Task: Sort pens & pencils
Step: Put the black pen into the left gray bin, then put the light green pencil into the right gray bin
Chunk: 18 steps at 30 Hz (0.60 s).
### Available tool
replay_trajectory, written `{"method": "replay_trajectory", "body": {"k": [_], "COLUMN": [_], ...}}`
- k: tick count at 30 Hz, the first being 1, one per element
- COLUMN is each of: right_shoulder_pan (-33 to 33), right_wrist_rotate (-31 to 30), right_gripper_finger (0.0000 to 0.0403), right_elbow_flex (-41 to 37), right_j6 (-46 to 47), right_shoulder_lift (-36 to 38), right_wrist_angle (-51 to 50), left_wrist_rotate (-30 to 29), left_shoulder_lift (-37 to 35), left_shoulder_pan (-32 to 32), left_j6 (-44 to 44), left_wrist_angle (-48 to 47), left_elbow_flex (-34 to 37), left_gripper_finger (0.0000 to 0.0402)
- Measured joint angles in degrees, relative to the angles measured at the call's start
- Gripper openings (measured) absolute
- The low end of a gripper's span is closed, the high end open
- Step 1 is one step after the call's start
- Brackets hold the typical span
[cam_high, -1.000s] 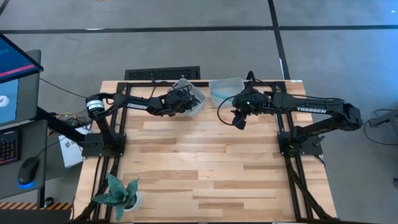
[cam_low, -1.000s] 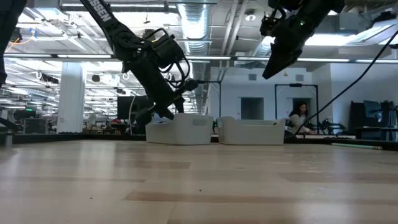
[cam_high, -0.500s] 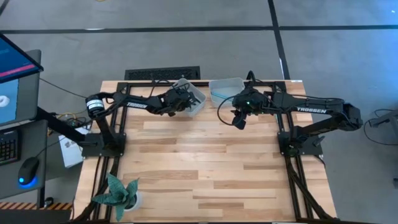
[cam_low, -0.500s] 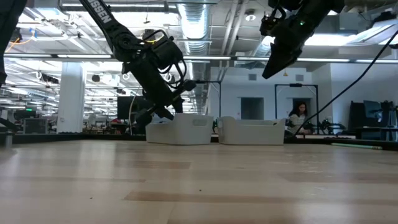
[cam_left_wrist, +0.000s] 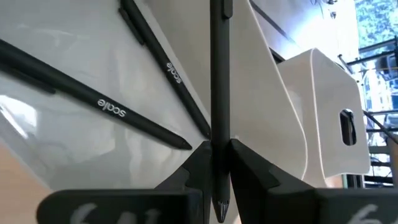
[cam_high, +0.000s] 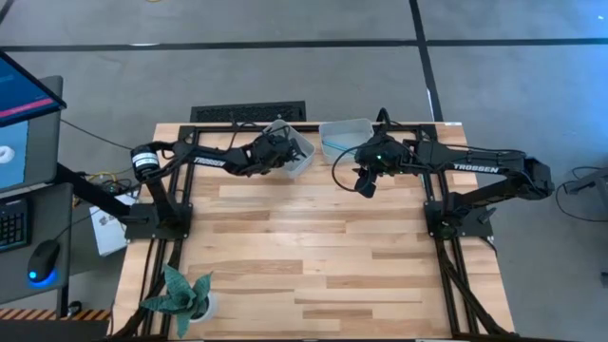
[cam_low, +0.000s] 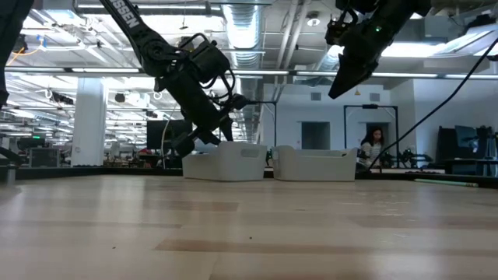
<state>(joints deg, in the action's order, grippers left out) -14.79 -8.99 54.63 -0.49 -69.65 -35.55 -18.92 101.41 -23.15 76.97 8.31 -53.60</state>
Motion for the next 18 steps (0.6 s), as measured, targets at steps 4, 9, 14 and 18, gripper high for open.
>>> {"method": "replay_trajectory", "body": {"k": [4, 9, 14, 18], "right_shoulder_pan": [0.0, 0.01, 0.0, 0.01], "right_wrist_rotate": [0.0, 0.0, 0.0, 0.0], "right_gripper_finger": [0.0146, 0.0146, 0.0146, 0.0146], "right_elbow_flex": [0.0, 0.0, 0.0, 0.0], "right_j6": [0.0, 0.0, 0.02, 0.02], "right_shoulder_lift": [0.0, 0.0, 0.0, 0.0], "right_wrist_angle": [0.0, 0.0, 0.0, 0.0], "left_wrist_rotate": [-0.73, -1.4, -2.88, -3.07], "left_shoulder_lift": [-0.02, -0.02, -0.07, -0.07], "left_shoulder_pan": [0.24, 0.42, 1.08, 1.01], "left_j6": [1.05, -0.85, 1.16, 3.73], "left_wrist_angle": [0.24, 0.47, 0.4, -0.35], "left_elbow_flex": [0.0, 0.02, 0.02, 0.04], "left_gripper_finger": [0.0038, 0.006, 0.0095, 0.0114]}}
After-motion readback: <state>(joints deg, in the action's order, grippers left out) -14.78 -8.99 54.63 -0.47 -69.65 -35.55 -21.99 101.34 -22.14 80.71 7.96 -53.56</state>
